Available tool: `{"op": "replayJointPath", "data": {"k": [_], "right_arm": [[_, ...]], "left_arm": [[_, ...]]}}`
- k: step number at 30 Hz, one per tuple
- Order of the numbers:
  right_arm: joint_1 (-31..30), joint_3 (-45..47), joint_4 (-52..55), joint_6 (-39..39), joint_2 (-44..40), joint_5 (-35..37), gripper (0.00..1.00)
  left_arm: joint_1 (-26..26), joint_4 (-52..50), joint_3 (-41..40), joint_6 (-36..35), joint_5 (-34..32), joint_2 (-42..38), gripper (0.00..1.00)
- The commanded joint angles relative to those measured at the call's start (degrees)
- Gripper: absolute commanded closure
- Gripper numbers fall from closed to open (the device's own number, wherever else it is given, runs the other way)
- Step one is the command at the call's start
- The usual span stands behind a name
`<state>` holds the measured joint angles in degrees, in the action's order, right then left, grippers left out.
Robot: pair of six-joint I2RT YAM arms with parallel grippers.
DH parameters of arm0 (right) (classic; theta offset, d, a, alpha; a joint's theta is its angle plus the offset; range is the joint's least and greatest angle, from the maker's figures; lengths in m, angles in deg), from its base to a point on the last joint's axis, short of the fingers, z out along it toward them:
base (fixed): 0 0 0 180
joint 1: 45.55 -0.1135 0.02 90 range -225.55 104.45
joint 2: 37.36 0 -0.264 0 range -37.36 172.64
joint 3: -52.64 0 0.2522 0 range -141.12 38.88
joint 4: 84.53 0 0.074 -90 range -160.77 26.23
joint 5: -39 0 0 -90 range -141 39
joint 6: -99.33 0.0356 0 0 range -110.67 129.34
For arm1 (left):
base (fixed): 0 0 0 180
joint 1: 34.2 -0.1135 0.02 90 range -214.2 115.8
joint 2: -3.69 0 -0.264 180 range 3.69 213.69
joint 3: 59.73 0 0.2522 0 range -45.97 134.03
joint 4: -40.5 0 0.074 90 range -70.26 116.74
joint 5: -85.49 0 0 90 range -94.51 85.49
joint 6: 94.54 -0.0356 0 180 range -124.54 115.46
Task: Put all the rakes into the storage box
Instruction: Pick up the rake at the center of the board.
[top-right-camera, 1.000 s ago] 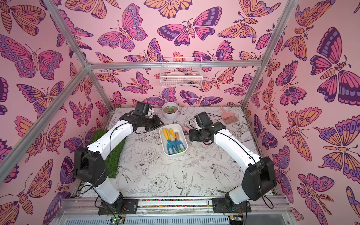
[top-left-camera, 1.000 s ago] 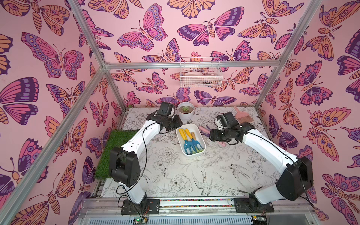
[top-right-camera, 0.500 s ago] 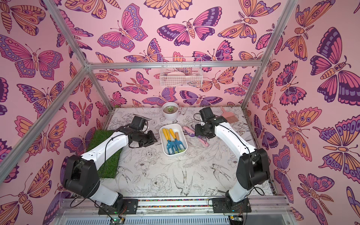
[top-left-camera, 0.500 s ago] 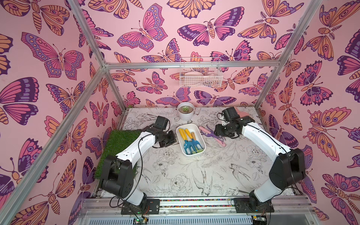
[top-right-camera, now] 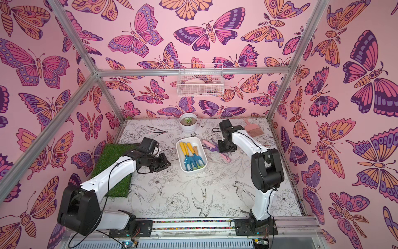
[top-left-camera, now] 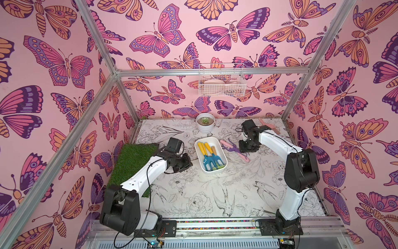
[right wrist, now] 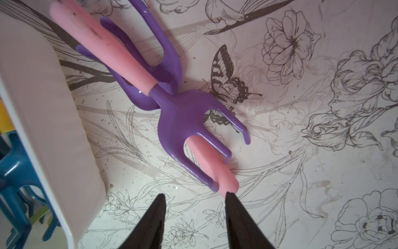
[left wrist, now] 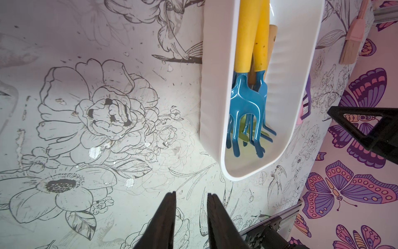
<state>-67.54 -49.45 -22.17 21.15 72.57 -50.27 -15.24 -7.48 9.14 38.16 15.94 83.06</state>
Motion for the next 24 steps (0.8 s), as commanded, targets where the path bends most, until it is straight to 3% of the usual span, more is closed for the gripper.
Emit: {"op": "replayJointPath", "data": {"k": [1, 11, 24], "right_arm": [[0.16, -4.36, 2.58, -3.19, 4.28, 2.41, 0.54], [0.03, -10.79, 6.40, -5.99, 11.77, 2.14, 0.58], [-1.39, -9.38, 4.68, -5.69, 11.77, 2.20, 0.60]], "left_arm": [[-0.93, 0.51, -1.30, 0.28, 1.57, -1.58, 0.70], [-2.82, 0.43, -3.23, 0.28, 2.72, -2.58, 0.70], [-4.62, 0.47, -2.64, -0.16, 3.97, -1.37, 0.70]]}}
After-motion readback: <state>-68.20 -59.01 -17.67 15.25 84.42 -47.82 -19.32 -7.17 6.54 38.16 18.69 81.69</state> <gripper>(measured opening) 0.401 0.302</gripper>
